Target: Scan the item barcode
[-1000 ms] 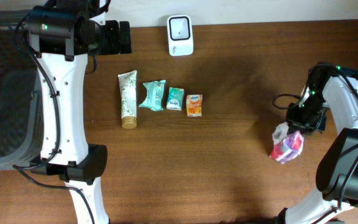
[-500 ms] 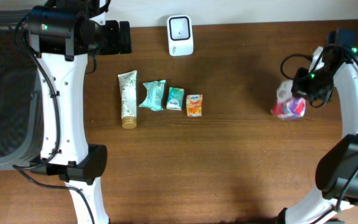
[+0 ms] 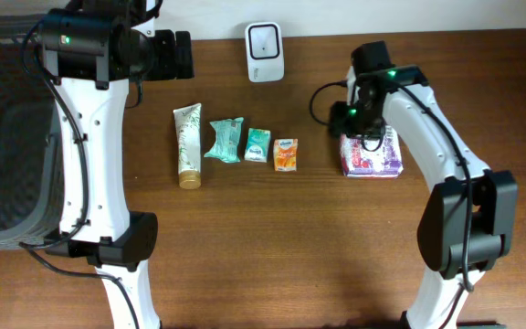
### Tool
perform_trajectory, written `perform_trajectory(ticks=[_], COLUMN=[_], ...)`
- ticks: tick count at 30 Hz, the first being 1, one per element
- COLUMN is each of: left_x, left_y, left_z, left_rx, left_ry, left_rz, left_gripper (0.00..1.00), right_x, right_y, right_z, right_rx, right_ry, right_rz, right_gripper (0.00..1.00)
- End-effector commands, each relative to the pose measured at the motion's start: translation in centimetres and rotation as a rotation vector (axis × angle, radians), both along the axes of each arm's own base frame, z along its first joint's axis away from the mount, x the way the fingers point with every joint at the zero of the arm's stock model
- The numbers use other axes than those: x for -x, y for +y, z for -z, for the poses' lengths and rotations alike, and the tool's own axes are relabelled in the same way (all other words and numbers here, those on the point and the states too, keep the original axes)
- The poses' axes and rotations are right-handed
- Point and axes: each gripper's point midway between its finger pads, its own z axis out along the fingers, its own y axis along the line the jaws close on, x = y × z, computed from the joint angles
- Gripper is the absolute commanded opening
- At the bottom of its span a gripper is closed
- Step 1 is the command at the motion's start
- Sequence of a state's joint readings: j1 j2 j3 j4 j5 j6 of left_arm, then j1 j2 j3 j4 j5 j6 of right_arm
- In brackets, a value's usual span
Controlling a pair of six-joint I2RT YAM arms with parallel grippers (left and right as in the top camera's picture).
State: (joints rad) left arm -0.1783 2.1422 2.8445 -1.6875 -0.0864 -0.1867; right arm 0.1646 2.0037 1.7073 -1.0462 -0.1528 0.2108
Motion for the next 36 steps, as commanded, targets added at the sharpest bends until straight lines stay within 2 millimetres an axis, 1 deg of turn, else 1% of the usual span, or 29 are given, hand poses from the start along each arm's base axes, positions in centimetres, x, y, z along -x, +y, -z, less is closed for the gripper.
perform_trajectory(ticks=[1,2,3,4,5,6,7,8,10,11,12,13,14,15,16,17,18,19,20,22,24,25,28,29,30,32,33,34,36], left_x=[0.1,0.1,0.1,0.1,0.1,0.1,0.1,0.1,0.1,0.1,0.1,0.1,0.1,0.1,0.1,0.1,0.1,0.1,0.1,0.1,0.1,0.1,0.1,0.1,0.1,0.1,0.1,0.1,0.1], left_y=[0.2,0.2,0.2,0.2,0.2,0.2,0.2,0.2,0.2,0.2,0.2,0.2,0.2,0.2,0.2,0.2,0.2,0.2,0.2,0.2,0.2,0.2,0.2,0.2,0.2,0.2,0.2,0.2,0.2], left_z=[-0.2,-0.2,-0.2,-0.2,-0.2,-0.2,-0.2,-0.2,-0.2,-0.2,-0.2,-0.2,-0.2,-0.2,-0.2,-0.2,-0.2,-0.2,-0.2,-0.2,-0.2,-0.2,-0.2,-0.2,-0.2,-0.2,-0.2,-0.2,-0.2], left_rx=[-0.003,-0.003,-0.002,-0.003,-0.003,-0.003,-0.003,-0.003,-0.003,-0.003,-0.003,-0.003,-0.003,-0.003,-0.003,-0.002,-0.003,-0.002,-0.003,-0.003,-0.003,-0.003,-0.003,-0.003,-0.003,-0.003,-0.002,-0.003,-0.003], left_ry=[-0.003,-0.003,-0.003,-0.003,-0.003,-0.003,-0.004,-0.003,-0.003,-0.003,-0.003,-0.003,-0.003,-0.003,-0.004,-0.003,-0.003,-0.003,-0.003,-0.003,-0.003,-0.004,-0.003,-0.003,-0.003,-0.004,-0.003,-0.003,-0.003], left_rz=[-0.001,-0.001,-0.001,-0.001,-0.001,-0.001,-0.001,-0.001,-0.001,-0.001,-0.001,-0.001,-0.001,-0.001,-0.001,-0.001,-0.001,-0.001,-0.001,-0.001,-0.001,-0.001,-0.001,-0.001,-0.001,-0.001,-0.001,-0.001,-0.001], left_gripper=[0.99,0.99,0.99,0.99,0.99,0.99,0.99,0.99,0.99,0.99,0.99,0.99,0.99,0.99,0.99,0.99,0.99,0.99,0.99,0.99,0.99,0.99,0.99,0.99,0.99,0.99,0.99,0.99,0.99], right_x=[-1.3,-1.5,-1.7,-1.7,-1.1,-0.7,0.2,1.1,2.6,3.4,3.9,4.6,4.9,5.4,6.0,6.4,7.1,7.8,8.1,9.0,9.1,8.9,7.8,7.1,6.2,3.6,3.0,1.6,-0.9], right_y=[-1.5,-3.0,-4.8,-6.5,-9.8,-11.6,-13.9,-15.9,-18.0,-18.4,-18.2,-17.5,-16.6,-15.1,-13.3,-12.7,-12.1,-11.5,-11.3,-10.9,-10.9,-10.9,-11.5,-12.5,-13.2,-13.2,-13.3,-13.5,-12.7], right_z=[-2.5,-2.9,-3.2,-3.1,-3.0,-2.9,-2.7,-2.5,-1.7,-0.9,-0.3,0.5,1.0,1.5,2.3,2.9,3.7,4.4,4.8,5.5,6.0,6.3,7.4,8.1,8.3,7.9,7.7,7.1,5.1], right_rx=[-0.026,-0.025,-0.025,-0.023,-0.021,-0.02,-0.021,-0.022,-0.026,-0.046,-0.081,-0.145,-0.206,-0.292,-0.37,-0.385,-0.386,-0.388,-0.389,-0.378,-0.378,-0.375,-0.357,-0.306,-0.275,-0.305,-0.31,-0.32,-0.421], right_ry=[-0.029,-0.029,-0.03,-0.023,0.003,0.019,0.05,0.077,0.114,0.14,0.158,0.18,0.193,0.205,0.222,0.238,0.262,0.287,0.3,0.33,0.328,0.312,0.269,0.238,0.2,0.088,0.059,0.011,-0.077], right_rz=[0.049,0.081,0.123,0.16,0.234,0.274,0.331,0.377,0.381,0.388,0.386,0.372,0.357,0.323,0.29,0.285,0.277,0.272,0.269,0.266,0.264,0.263,0.319,0.348,0.359,0.34,0.334,0.344,0.35], right_gripper=[0.68,0.77,0.86,0.87,0.87,0.94,0.99,0.99,0.99,0.99,0.99,0.99,0.99,1.0,0.88,0.69,0.48,0.36,0.3,0.23,0.09,0.04,0.04,0.04,0.04,0.06,0.07,0.15,0.3])
